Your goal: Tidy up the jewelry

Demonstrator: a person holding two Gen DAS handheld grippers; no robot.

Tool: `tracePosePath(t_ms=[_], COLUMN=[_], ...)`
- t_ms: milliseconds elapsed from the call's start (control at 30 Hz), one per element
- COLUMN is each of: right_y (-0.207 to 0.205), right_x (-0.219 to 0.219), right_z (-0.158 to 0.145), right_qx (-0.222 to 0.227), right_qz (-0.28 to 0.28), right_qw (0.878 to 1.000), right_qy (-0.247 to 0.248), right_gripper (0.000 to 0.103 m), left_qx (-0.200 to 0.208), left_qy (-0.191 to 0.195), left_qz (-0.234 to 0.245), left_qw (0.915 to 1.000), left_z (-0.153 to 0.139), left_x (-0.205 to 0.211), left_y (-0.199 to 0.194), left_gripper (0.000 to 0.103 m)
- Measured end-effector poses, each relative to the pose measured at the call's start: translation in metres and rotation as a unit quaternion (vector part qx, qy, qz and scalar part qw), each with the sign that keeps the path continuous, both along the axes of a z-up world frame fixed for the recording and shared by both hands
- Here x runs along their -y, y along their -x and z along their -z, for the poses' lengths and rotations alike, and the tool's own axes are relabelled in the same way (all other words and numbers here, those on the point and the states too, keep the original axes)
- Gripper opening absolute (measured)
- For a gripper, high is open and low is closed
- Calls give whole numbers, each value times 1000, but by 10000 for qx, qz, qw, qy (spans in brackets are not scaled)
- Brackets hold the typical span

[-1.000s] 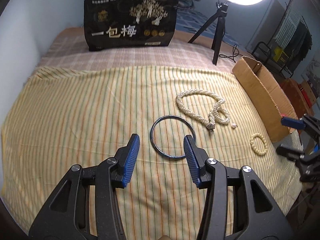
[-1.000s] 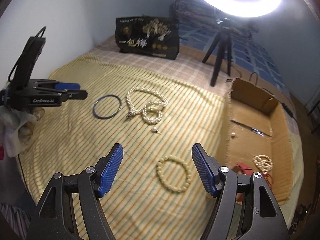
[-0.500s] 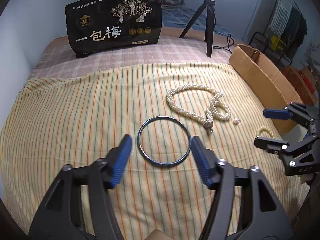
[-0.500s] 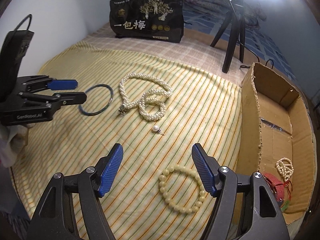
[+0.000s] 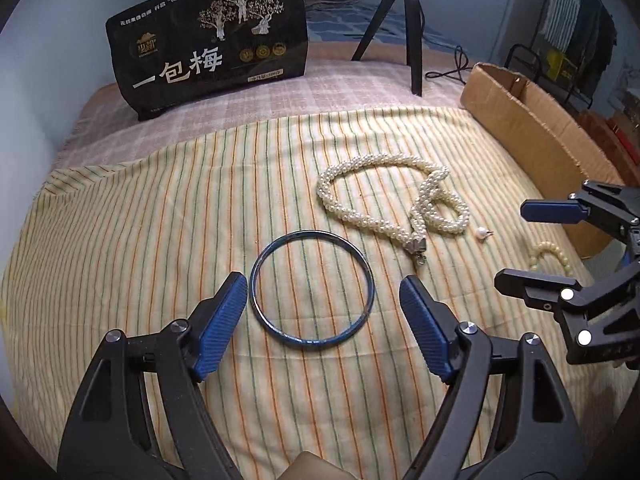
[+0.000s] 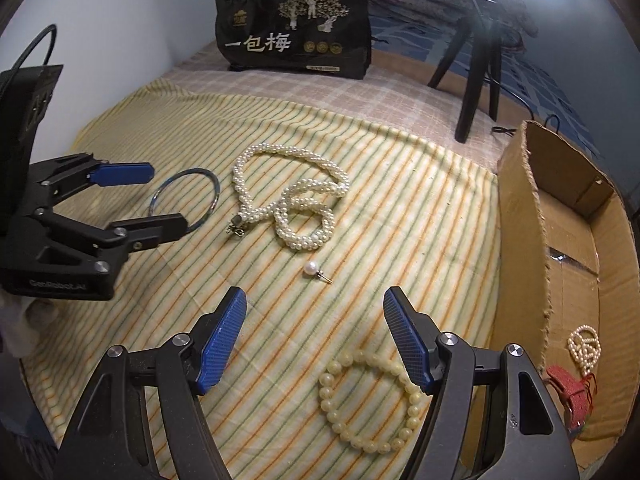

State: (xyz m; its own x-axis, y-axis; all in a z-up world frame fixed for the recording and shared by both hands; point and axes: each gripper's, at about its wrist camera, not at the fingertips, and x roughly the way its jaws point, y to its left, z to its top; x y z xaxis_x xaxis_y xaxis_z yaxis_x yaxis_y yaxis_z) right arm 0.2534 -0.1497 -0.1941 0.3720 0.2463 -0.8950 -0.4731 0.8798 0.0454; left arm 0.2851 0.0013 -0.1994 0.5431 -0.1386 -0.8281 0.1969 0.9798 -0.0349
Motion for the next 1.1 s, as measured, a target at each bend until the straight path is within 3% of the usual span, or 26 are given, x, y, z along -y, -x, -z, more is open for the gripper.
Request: tracePosePath(t_ms=[233, 600, 933, 1100], right_y=[-10, -21, -22, -21], right_x=[-4, -8, -9, -8], right_z=[7, 19, 20, 19], right_qx=[-12, -141, -249, -253], right_qz=[31, 39, 34, 80], right_qw=[10000, 9999, 9996, 9996], right_qy=[14, -34, -93, -116], right_gripper=[71, 54, 9, 7], left_qx=[-110, -76, -44, -25], left_qy=[-141, 6, 49, 111], left_qz=[-219, -249, -251, -281], left_qw=[9996, 9997, 9997, 9995], left_z=[17, 18, 17, 15], left_x=[-2, -6, -7, -8], left_y=[-11, -10, -9, -6], left_gripper=[81, 81, 74, 74])
